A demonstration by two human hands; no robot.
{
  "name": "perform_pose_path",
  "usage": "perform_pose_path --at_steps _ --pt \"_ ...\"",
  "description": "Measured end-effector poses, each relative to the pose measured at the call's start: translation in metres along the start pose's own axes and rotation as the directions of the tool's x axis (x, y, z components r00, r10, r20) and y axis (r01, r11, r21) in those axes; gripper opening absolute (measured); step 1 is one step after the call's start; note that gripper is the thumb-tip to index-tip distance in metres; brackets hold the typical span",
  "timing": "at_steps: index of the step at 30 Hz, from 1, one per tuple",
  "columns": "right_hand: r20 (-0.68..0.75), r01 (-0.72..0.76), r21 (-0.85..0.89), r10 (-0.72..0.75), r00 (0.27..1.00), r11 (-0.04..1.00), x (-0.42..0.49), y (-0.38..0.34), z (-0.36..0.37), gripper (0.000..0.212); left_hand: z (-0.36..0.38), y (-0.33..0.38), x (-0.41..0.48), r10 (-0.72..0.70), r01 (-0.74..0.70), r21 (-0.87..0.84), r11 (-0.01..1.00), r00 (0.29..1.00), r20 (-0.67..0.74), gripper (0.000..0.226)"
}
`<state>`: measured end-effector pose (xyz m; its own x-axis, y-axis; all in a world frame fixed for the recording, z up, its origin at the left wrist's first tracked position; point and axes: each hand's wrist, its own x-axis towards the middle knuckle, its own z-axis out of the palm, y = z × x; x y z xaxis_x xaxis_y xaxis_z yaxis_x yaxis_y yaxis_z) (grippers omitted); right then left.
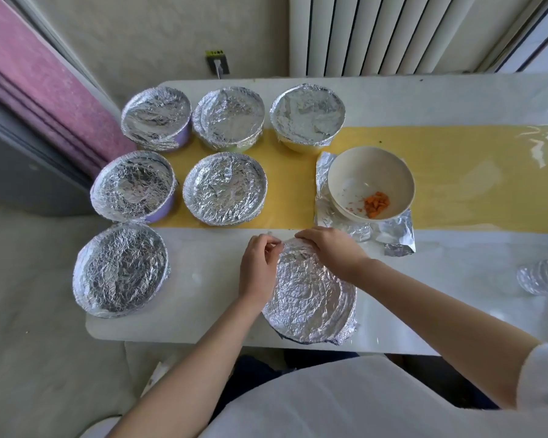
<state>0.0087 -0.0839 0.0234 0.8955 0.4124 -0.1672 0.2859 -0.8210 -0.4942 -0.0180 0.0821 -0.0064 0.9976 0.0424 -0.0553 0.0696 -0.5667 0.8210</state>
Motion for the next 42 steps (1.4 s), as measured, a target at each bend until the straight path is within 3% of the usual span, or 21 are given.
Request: perform_pose_path --at_steps 5,11,18,22,27,33,39,42 --pt "0.061 -0.052 -0.162 0.062 0.996 0.985 0.001 -0.002 -0.004 0.034 0.010 -0.003 -0.017 0.010 0.002 0.131 0.991 0.996 -0.087 0.013" --pt "0.163 -0.022 -0.211 0.057 0.985 0.977 0.007 -0.002 -0.005 0.034 0.014 0.004 -0.028 -0.097 0.109 0.042 0.993 0.971 -0.217 0.016" --pt "0.221 0.051 -0.109 -0.026 0.975 0.993 0.021 0.003 0.003 0.014 0.014 0.011 -0.028 -0.076 0.104 0.097 0.990 0.964 -0.255 0.017" --pt "0.253 0.104 -0.185 -0.055 0.966 0.977 0.021 -0.004 -0.002 0.041 0.017 0.010 -0.029 -0.054 0.096 0.156 0.983 0.966 -0.254 0.018" --pt "0.287 0.179 -0.356 -0.075 0.955 0.917 0.018 -0.014 -0.011 0.019 0.019 0.009 -0.031 -0.008 0.065 0.211 0.975 0.965 -0.263 0.018" --pt "0.288 0.166 -0.325 -0.070 0.955 0.931 0.023 -0.018 -0.005 0.030 0.021 0.008 -0.030 -0.012 0.065 0.187 0.980 0.962 -0.273 0.016" --pt "0.266 0.283 -0.383 -0.188 0.945 0.879 0.023 -0.013 -0.001 0.034 0.021 0.009 -0.032 -0.033 0.084 0.165 0.983 0.957 -0.290 0.016" --pt "0.244 0.297 -0.301 -0.228 0.943 0.906 0.022 -0.008 0.004 0.035 0.021 0.012 -0.033 -0.027 0.083 0.180 0.980 0.955 -0.294 0.017"
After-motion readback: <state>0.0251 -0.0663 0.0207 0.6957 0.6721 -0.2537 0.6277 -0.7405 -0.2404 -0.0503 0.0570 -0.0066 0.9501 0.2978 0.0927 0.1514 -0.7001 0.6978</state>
